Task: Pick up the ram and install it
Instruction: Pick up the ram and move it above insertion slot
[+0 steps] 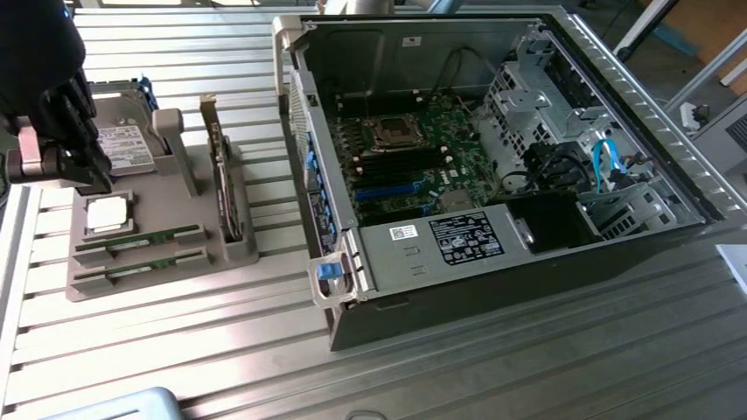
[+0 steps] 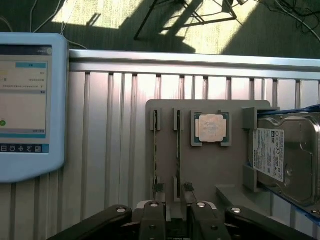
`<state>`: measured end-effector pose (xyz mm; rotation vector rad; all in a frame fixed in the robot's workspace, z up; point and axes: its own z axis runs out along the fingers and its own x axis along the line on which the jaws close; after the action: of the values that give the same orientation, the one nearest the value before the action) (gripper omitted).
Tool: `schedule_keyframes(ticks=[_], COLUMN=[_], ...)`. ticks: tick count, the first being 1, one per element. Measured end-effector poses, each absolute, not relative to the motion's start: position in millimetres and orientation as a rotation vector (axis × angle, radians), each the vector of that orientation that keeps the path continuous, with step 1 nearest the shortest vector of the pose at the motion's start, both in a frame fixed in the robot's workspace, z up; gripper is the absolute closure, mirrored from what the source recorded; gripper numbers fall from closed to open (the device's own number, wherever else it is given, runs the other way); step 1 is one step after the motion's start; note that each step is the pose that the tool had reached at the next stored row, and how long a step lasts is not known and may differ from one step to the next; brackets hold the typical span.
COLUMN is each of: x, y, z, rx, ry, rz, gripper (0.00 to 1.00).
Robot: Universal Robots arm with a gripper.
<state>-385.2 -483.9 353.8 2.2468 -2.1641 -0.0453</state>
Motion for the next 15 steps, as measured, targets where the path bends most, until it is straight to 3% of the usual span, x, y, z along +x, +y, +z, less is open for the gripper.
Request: schedule_keyframes(ticks=[1,15], x=[-385,-385], y=[-484,-486], z=[354,322], rx=[2.247,2.292], ry=[-2.164,-2.114], rz=[-0.045,-0.044], gripper=[0.70,0.70])
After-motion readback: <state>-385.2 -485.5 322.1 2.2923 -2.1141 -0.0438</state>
